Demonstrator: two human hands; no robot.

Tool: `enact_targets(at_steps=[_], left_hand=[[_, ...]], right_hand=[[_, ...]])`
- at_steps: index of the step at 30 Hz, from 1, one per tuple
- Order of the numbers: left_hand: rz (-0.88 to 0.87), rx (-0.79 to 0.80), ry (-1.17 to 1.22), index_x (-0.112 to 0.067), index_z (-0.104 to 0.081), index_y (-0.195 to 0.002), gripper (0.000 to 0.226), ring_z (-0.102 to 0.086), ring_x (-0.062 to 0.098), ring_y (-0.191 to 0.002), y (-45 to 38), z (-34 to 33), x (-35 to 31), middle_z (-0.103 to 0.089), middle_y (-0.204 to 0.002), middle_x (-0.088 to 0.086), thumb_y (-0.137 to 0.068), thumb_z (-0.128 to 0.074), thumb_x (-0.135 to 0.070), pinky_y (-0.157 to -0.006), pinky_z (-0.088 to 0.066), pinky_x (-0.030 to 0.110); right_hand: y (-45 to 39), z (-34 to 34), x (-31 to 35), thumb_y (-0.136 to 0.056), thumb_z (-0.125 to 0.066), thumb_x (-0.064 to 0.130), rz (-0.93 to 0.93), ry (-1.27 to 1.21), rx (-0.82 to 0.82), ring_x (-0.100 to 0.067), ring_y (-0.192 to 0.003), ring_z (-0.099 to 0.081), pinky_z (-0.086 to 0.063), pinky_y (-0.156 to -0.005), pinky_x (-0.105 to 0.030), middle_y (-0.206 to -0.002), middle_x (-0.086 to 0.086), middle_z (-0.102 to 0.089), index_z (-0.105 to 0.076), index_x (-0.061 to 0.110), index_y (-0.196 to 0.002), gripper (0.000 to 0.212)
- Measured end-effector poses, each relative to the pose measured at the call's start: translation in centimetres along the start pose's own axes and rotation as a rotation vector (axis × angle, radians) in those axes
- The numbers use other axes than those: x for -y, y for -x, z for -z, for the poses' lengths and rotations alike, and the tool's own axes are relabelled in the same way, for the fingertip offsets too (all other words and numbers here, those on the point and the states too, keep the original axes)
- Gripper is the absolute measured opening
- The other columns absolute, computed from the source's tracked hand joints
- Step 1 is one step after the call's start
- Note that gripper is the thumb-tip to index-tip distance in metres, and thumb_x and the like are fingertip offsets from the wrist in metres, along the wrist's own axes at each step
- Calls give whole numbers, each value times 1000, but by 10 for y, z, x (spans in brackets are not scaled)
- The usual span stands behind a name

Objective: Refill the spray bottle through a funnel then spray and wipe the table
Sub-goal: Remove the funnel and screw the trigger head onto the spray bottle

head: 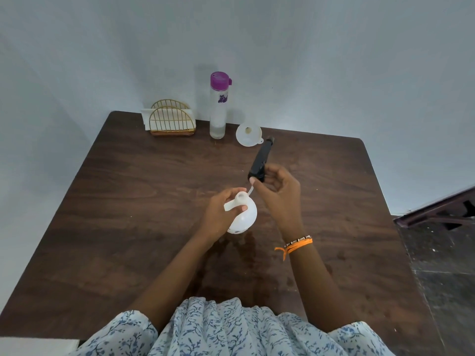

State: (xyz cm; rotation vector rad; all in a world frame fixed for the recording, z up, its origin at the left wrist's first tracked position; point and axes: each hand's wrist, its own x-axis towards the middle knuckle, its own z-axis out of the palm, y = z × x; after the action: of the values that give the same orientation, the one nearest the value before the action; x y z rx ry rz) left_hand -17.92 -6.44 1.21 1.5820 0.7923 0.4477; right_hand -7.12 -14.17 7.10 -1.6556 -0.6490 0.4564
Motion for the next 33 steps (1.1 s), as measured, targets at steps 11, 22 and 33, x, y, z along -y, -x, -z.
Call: enact_targets(at_steps=[11, 22, 33], left_hand=[[66, -46, -47, -18, -60, -118, 35, -56, 15, -100, -1, -3, 4, -59, -105, -7, -83, -67, -18, -80, -47, 27], [121, -44, -53, -18, -64, -104, 29, -61, 23, -97, -7, -3, 14, -65, -105, 3, -78, -72, -30, -71, -52, 27], [47, 3, 98, -30, -68, -101, 28, -65, 16, -98, -3, -2, 11, -69, -97, -11, -74, -69, -22, -78, -53, 26]], right_hand=[[-1, 0, -23, -81, -66, 7, -9, 153, 174, -17, -91, -65, -52, -80, -24, -96, 0, -70, -66, 12, -104, 23], [-1, -1, -23, -76, -72, 9, 42, 223, 211, -14, -91, -65, -52, -84, -26, -100, 0, -70, -65, 9, -107, 32], [-2, 0, -48, -76, -73, 17, 44, 343, 258, -14, -90, -60, -48, -78, -22, -97, -2, -69, -66, 10, -99, 25]])
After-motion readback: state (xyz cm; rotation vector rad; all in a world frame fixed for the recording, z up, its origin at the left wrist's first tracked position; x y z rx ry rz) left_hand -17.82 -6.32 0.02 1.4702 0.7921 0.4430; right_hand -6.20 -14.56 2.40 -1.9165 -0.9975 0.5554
